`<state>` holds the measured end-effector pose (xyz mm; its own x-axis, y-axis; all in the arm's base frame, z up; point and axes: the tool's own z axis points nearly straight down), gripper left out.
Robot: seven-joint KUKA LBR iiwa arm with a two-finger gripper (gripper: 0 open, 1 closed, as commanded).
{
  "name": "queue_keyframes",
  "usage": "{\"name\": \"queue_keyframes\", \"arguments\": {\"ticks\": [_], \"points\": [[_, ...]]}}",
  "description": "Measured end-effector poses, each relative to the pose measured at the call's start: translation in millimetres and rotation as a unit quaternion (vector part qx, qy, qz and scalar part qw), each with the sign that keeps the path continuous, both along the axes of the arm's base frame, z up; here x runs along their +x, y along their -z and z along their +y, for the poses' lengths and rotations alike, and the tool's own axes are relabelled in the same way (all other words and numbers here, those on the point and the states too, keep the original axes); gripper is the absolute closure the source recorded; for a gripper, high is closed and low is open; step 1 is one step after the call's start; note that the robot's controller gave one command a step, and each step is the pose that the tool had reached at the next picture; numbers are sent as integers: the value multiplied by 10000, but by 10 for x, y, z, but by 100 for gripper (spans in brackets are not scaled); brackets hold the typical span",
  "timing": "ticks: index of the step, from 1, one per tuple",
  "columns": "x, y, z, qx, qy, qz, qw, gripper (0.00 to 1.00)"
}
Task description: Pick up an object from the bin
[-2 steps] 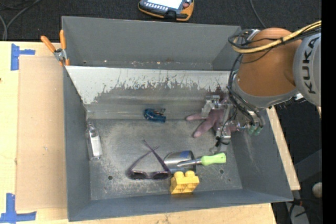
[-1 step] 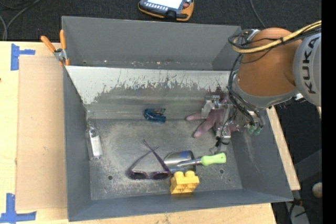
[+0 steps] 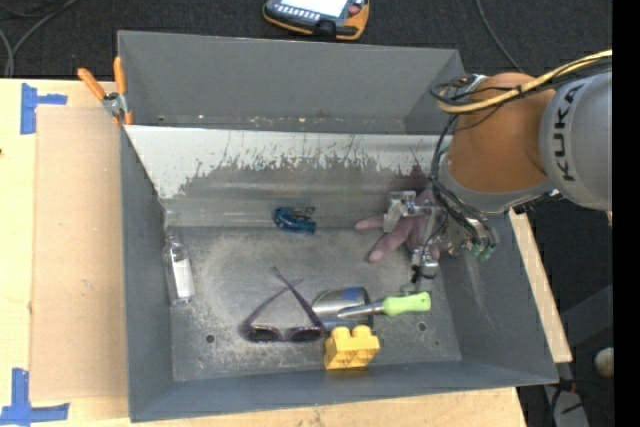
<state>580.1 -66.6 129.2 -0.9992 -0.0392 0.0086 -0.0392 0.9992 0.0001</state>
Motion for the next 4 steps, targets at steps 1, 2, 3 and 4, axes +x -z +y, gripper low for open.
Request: {"name": "queue_keyframes", "arguments": {"ticks": [1,2,3,4], "points": [[-873,109,-533,11,-555,-55,9984,0],[-1033,241,-639,9,-653,-24,9979,0],[-937,165,-613,28,-811,-9,9967,0],[-958,392,-10,39,-1138,-11,9935,0]]}}
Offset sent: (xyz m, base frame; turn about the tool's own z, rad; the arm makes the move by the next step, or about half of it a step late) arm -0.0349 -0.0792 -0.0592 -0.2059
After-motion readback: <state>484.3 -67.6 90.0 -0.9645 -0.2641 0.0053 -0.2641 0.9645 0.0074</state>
